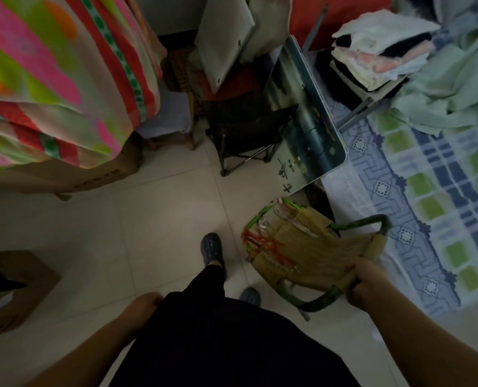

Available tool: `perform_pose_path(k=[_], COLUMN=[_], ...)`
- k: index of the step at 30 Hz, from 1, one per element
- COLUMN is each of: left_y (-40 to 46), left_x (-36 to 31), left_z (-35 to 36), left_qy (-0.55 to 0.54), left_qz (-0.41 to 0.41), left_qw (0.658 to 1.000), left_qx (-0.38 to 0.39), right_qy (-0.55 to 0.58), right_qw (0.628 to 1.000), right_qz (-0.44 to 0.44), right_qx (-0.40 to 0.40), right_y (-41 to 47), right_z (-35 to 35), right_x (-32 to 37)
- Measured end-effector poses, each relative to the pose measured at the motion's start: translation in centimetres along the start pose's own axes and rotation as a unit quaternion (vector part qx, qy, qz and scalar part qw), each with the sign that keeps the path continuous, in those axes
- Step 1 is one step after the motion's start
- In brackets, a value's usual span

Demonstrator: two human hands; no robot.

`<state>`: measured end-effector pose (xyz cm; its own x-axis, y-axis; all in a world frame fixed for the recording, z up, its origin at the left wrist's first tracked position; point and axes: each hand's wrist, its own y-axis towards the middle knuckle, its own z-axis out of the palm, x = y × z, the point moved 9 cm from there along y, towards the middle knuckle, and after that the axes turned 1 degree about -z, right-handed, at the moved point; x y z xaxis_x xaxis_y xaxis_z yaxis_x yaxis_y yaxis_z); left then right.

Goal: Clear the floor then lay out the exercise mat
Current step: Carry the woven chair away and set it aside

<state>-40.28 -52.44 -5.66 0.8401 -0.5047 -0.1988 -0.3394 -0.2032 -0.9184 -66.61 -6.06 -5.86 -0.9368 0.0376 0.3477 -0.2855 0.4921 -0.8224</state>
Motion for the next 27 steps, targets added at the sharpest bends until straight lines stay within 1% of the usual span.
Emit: perform_pose_path(k=[3,6,9,13,17,19,22,25,26,27], left_y=[2.7,5.2,7.1,8.6,9.2,9.3,9.8,10.5,10.7,10.8], left_x=[-0.7,-1.7,-3.8,-7.1,-9.4,-10.1,-10.2,-9.4,-9.0,-8.6], left_z=[-4.8,-9.8,-12.2,-12.2,-10.4,-9.6,-8.9,-8.8,-8.8,-8.9], left_qy=[0.010,-0.035,-0.043,-0.016,0.059,0.078,0.093,0.117,0.125,0.132], left_qz=[0.004,-0.013,-0.006,0.018,0.035,0.046,0.055,0.044,0.038,0.032], left_qw=[1.000,0.998,0.997,0.999,0.998,0.996,0.994,0.992,0.991,0.991], left_qx=[-0.012,-0.053,-0.059,-0.047,-0.014,-0.003,0.001,0.000,0.000,0.001], right_qy=[0.034,0.056,0.093,0.128,0.100,0.111,0.119,0.116,0.106,0.122], right_qw=[0.999,0.998,0.995,0.991,0.990,0.989,0.987,0.981,0.983,0.980], right_qz=[-0.003,-0.007,-0.001,0.029,0.022,0.037,0.057,0.046,0.044,0.063], right_qx=[0.003,0.017,0.031,0.038,0.093,0.095,0.093,0.150,0.146,0.145], right_y=[0.0,0.0,0.1,0.4,1.1,1.8,3.5,4.3,5.0,5.4], right_z=[3.6,7.4,10.7,13.9,16.9,17.7,18.3,19.4,19.3,19.5], right_x=[2.2,3.8,4.2,3.8,3.9,3.8,3.2,2.7,2.6,2.0])
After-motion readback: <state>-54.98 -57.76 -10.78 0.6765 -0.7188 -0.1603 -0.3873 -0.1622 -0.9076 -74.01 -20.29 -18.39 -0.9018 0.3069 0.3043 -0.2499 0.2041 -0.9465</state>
